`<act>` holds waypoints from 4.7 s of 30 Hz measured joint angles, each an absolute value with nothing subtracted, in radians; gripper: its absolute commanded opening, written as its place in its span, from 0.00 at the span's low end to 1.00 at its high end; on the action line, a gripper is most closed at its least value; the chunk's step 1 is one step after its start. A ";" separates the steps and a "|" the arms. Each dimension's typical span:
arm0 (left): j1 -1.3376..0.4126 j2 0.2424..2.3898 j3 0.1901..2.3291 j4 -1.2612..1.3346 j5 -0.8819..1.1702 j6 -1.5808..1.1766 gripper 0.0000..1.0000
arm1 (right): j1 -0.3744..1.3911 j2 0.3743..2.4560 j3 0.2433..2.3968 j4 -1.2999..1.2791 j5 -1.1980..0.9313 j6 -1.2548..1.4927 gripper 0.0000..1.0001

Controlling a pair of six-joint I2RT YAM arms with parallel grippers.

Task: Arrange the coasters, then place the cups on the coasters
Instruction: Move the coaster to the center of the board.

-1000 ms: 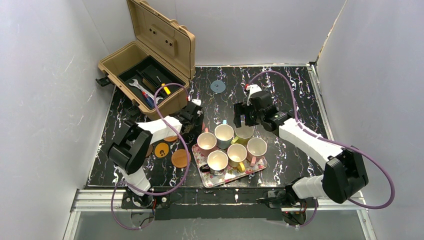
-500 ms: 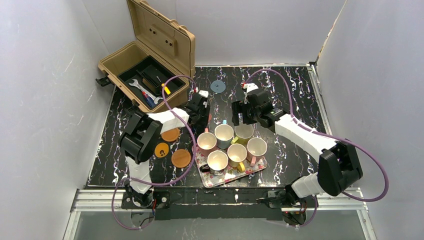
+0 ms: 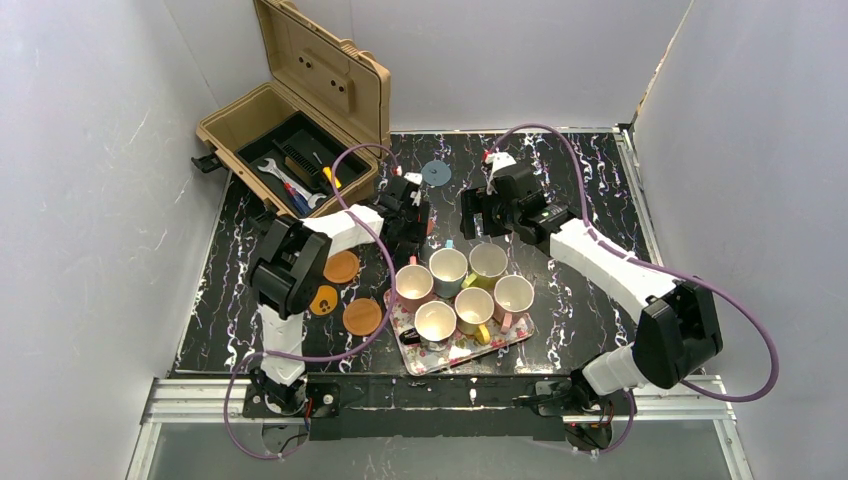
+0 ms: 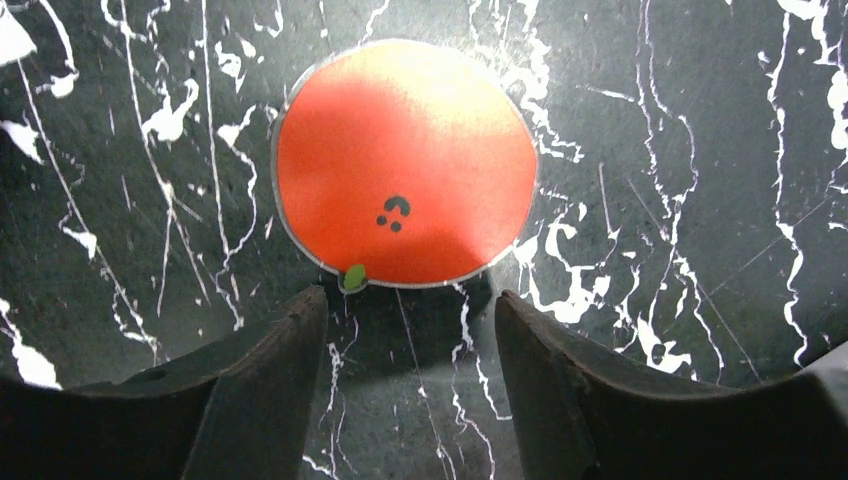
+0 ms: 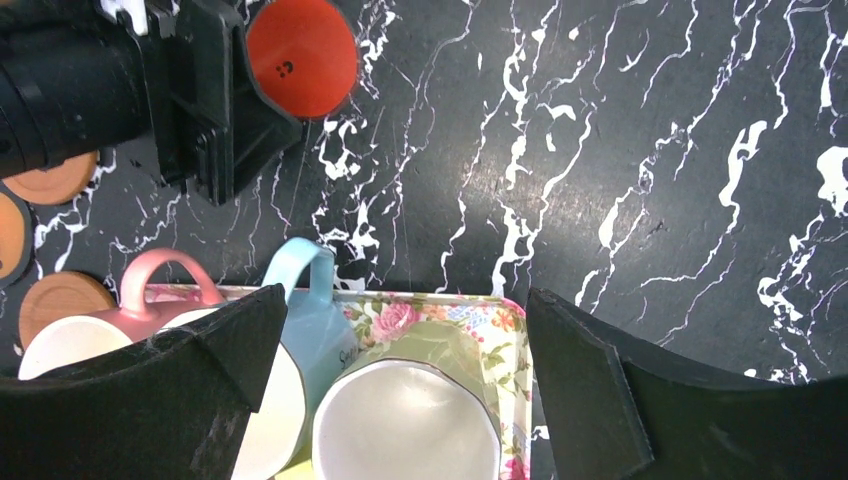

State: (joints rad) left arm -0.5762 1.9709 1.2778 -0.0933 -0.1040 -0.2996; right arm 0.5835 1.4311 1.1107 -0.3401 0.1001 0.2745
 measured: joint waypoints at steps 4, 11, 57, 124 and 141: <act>-0.564 1.947 1.280 -0.165 -0.076 -0.318 0.76 | 0.583 1.422 1.125 -0.346 0.100 0.278 0.97; -0.541 1.845 1.288 -0.285 -0.023 -0.337 0.81 | 0.584 1.357 1.125 -0.368 0.067 0.293 0.96; -0.012 1.203 1.131 -0.293 0.257 -0.327 0.89 | 0.729 2.209 1.842 -0.445 0.188 0.269 0.99; -0.012 1.203 1.126 -0.294 0.256 -0.307 0.86 | 0.711 2.319 1.866 -0.444 0.248 0.286 0.90; -0.012 1.203 1.126 -0.291 0.274 -0.308 0.85 | 0.545 2.314 1.833 -0.360 0.254 0.273 0.86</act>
State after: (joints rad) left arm -0.0124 1.2026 1.1263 -0.2913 0.2741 -0.3077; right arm 0.5446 2.3142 1.8328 -0.3603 0.2539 0.2733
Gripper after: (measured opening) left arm 0.857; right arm 0.893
